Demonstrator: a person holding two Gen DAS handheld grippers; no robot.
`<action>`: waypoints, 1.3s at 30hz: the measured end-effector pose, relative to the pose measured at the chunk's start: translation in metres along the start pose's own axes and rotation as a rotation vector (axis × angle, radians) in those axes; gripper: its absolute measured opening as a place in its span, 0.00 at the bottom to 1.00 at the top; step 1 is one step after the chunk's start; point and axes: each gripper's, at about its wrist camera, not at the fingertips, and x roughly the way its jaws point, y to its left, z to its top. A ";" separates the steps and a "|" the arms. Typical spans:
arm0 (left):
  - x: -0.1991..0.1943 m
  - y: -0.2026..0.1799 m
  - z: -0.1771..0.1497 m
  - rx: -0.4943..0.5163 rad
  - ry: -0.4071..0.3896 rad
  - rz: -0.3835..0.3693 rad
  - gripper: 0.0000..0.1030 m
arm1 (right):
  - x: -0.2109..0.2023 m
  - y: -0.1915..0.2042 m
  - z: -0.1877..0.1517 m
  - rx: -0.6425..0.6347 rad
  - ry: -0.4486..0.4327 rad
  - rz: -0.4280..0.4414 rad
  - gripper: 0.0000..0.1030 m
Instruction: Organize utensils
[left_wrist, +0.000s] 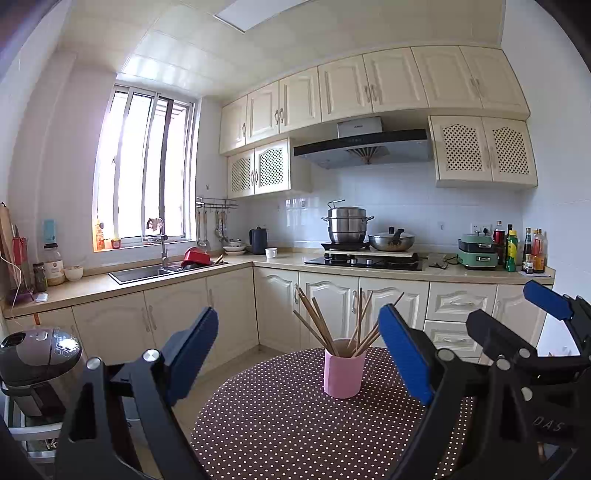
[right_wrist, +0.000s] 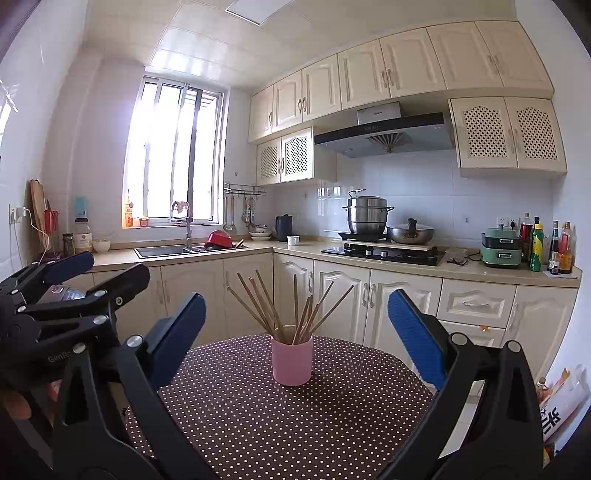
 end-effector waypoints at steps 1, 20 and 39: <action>0.000 0.000 0.000 0.000 0.000 -0.001 0.84 | 0.000 0.000 0.000 0.000 0.000 0.000 0.94; 0.001 -0.001 0.002 0.002 0.000 0.001 0.84 | 0.000 0.000 -0.001 0.002 -0.001 0.002 0.94; 0.003 0.001 0.002 0.001 0.003 0.002 0.84 | 0.000 0.000 -0.001 0.006 0.004 0.004 0.94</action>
